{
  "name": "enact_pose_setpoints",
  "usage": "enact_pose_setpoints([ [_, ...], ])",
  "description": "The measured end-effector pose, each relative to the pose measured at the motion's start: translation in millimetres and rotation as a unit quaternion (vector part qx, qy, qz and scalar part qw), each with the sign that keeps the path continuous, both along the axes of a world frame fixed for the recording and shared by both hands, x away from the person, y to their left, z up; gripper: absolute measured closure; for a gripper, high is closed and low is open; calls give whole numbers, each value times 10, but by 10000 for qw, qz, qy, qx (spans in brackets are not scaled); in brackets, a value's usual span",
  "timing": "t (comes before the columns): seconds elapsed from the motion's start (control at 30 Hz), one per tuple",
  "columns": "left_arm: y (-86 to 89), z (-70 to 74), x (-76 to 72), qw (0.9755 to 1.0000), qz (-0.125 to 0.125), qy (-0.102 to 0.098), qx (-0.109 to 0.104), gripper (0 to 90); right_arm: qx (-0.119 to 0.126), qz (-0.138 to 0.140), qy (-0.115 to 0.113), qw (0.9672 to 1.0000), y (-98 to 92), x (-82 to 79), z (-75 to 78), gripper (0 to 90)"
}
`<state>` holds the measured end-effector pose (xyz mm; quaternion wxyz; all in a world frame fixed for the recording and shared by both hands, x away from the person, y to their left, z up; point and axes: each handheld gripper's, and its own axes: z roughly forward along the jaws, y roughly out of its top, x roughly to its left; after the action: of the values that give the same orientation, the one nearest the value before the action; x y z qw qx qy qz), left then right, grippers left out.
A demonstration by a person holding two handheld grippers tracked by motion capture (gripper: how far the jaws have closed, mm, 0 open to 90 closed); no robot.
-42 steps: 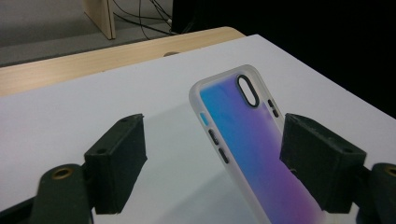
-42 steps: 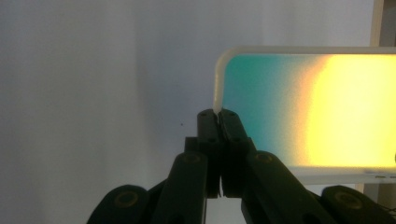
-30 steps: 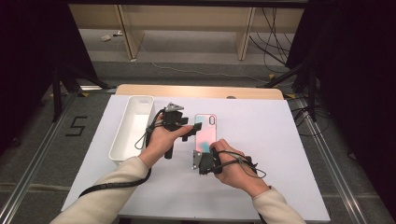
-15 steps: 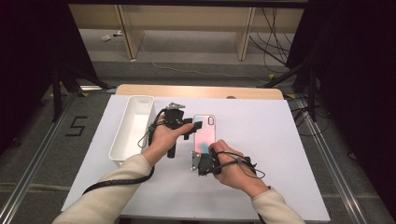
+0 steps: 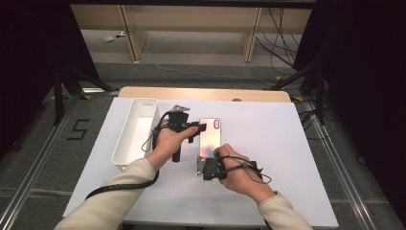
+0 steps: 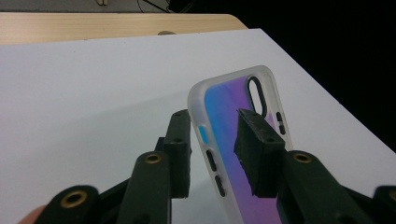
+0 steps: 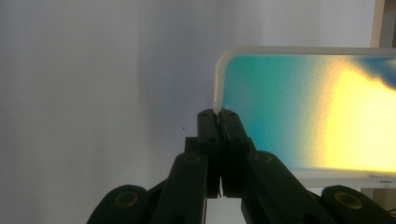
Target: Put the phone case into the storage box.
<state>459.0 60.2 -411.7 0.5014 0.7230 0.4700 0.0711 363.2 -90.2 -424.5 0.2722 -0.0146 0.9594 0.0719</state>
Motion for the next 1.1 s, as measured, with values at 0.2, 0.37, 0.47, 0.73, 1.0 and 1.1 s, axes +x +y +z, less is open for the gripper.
enact_pose_setpoints([
  [0.2,10,15,-1,10000,22,-45,25,701,-72,48,-6,10000,9,5,-16,896],
  [0.37,22,25,-6,10000,-15,-42,-12,733,-110,50,3,9999,13,9,-30,895],
  [0.47,24,38,-7,10000,-9,-50,-40,755,-136,31,-7,9999,10,14,-37,896],
  [0.73,28,62,-17,9999,-115,-34,-107,792,-138,177,-57,9997,4,51,-60,895],
  [1.0,11,96,-52,9995,-218,-45,-208,821,-207,94,-20,9997,-2,69,-87,894],
  [1.1,6,107,-65,9993,-275,-64,-254,831,-237,217,-47,9995,-9,103,-90,892],
])
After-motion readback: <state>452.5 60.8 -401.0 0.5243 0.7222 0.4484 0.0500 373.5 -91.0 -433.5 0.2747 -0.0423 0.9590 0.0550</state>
